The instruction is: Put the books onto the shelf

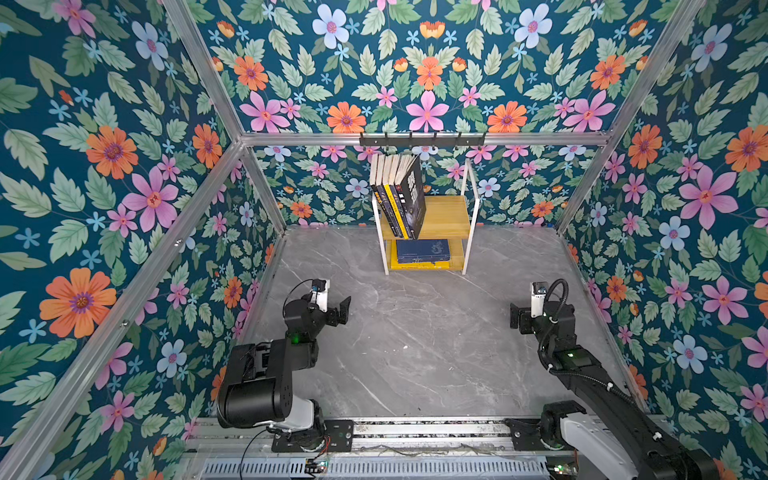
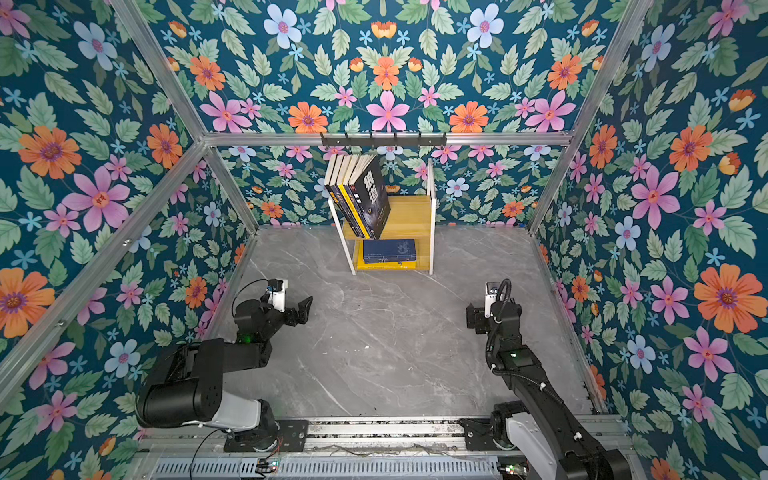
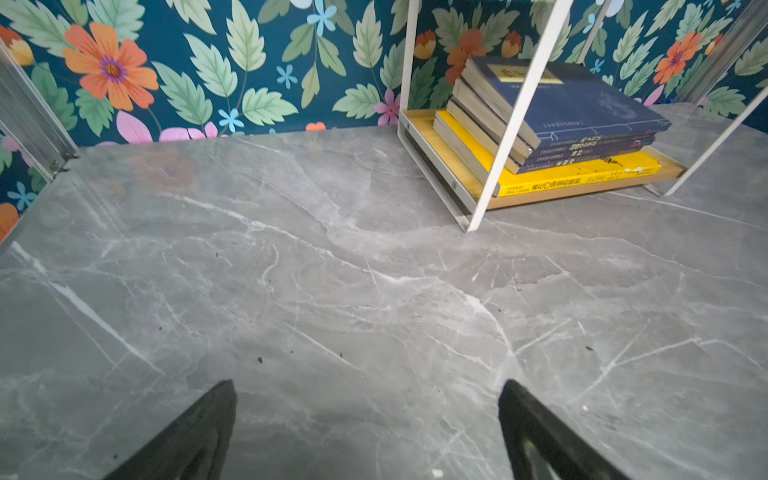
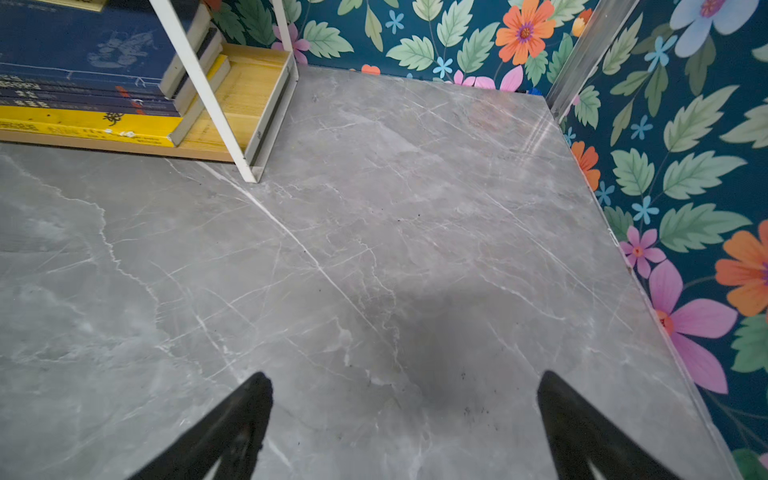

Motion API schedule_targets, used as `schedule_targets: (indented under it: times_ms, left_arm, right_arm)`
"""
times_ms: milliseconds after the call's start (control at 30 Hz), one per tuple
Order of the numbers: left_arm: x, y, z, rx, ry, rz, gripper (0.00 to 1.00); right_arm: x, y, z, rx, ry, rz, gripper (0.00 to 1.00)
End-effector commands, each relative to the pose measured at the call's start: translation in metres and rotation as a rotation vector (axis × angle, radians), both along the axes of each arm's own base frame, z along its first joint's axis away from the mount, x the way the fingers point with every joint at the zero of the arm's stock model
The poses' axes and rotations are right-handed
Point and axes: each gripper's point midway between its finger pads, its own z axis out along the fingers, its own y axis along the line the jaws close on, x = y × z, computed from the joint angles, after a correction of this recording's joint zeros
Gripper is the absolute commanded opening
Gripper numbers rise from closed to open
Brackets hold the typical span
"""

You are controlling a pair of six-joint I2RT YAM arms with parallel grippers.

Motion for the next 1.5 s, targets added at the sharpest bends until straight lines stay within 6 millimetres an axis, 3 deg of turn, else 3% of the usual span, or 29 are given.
schedule_targets:
  times_ms: [0, 400, 767, 833, 1033, 1467]
  left_arm:
    - [0.011, 0.009, 0.027, 0.002, -0.15, 0.055, 1.0]
    - [0.014, 0.046, 0.013, -0.008, -0.142, 0.321, 1.0]
    - [0.021, 0.043, 0.01, 0.015, -0.118, 0.329, 1.0]
    - [0.021, 0.044, 0.009, 0.017, -0.117, 0.331, 1.0]
    - [0.021, 0.044, 0.009, 0.017, -0.117, 0.335, 1.0]
    - [0.021, 0.045, 0.009, 0.021, -0.116, 0.337, 1.0]
  right_arm:
    - [0.011, -0.003, 0.01, 0.057, -0.089, -0.045, 0.99]
    - [0.026, -0.03, -0.009, 0.098, -0.145, -0.129, 0.99]
    - [0.055, -0.027, -0.009, 0.152, -0.191, -0.088, 0.99]
    - [0.061, -0.024, -0.017, 0.152, -0.153, -0.073, 0.97]
    - [0.061, -0.024, -0.034, 0.147, -0.179, -0.07, 0.97]
    - [0.067, -0.029, -0.041, 0.185, -0.135, -0.076, 0.99]
